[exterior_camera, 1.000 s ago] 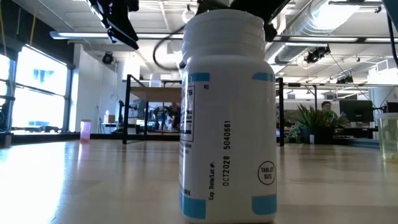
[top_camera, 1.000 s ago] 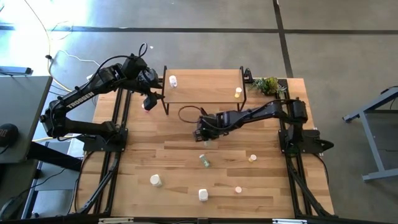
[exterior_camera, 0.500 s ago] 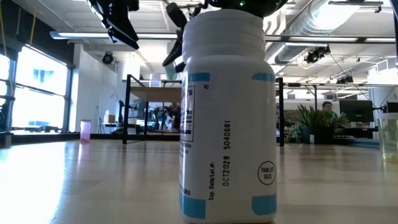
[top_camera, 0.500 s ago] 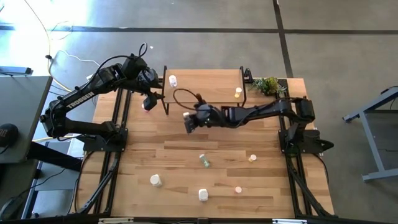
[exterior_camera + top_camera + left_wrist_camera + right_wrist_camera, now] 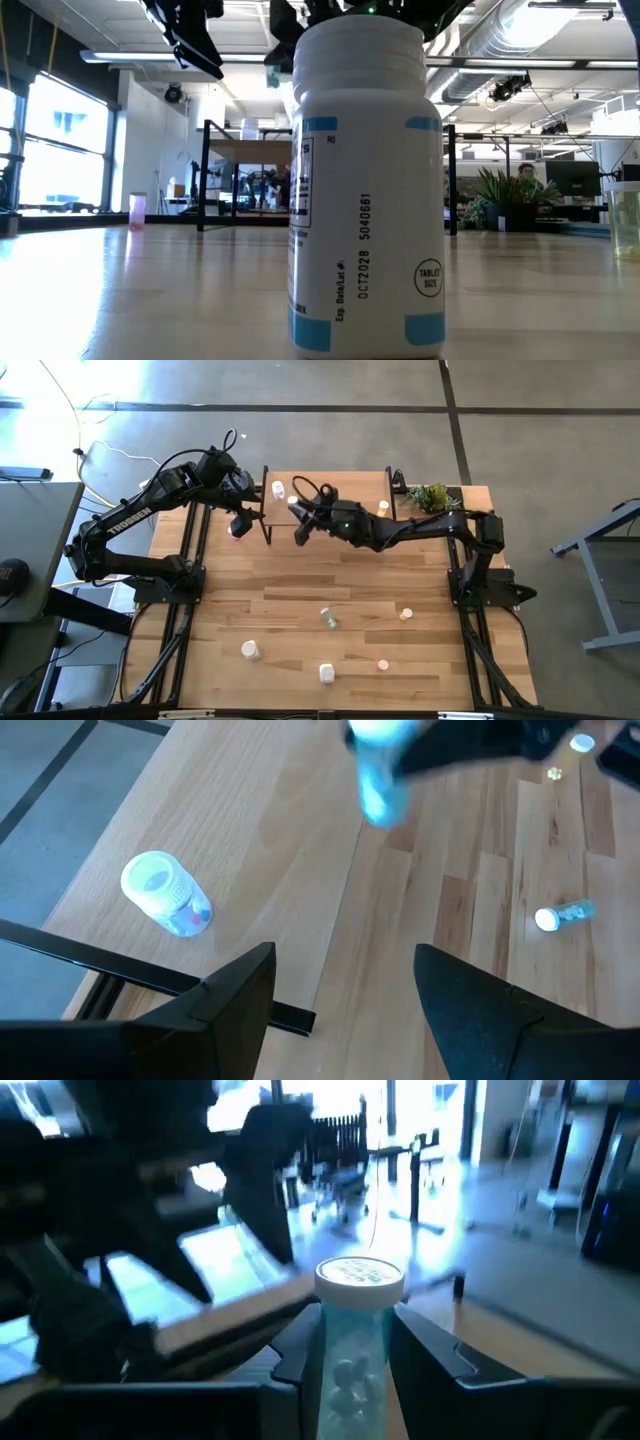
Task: Pick and place medicine bottles onto shelf by color
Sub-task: Put the top blue medicine bottle on the shelf
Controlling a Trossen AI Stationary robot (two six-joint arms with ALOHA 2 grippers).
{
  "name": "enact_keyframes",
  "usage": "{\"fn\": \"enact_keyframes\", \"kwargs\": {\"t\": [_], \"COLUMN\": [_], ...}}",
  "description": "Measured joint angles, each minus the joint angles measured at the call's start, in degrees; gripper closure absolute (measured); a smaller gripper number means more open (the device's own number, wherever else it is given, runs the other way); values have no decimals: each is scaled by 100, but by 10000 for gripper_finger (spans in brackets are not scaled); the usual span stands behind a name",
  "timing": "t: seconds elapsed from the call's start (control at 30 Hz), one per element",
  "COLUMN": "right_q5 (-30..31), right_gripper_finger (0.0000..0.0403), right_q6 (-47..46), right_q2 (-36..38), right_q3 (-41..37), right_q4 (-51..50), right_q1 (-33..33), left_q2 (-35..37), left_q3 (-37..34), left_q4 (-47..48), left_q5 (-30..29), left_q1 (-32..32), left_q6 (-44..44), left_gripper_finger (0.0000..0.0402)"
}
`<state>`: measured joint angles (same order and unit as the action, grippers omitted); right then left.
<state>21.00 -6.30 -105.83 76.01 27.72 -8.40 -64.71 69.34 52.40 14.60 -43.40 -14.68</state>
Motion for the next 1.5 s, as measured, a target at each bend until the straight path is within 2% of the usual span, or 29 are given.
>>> {"fn": "enact_keyframes", "kwargs": {"t": [0.1, 0.23, 0.8, 1.2, 1.5], "right_q5": [-296, -734, -750, -779, -860], "right_gripper_finger": [317, 318, 318, 318, 318], "right_q6": [520, 653, 633, 784, 782], "right_q2": [-120, -392, -1265, -1313, -1315], "right_q3": [0, 0, 0, 0, 0], "right_q4": [853, 1804, 1742, 1121, 1060], "right_q1": [-68, -131, -145, -465, -510], "left_q2": [0, 0, 0, 0, 0], "left_q3": [0, 0, 0, 0, 0], "left_q4": [0, 0, 0, 0, 0], "left_q5": [0, -4, -44, -75, -88], "left_q1": [0, 0, -2, 0, 0], "left_q6": [-4, -2, 16, 101, 101], "left_gripper_finger": [172, 172, 172, 172, 172]}}
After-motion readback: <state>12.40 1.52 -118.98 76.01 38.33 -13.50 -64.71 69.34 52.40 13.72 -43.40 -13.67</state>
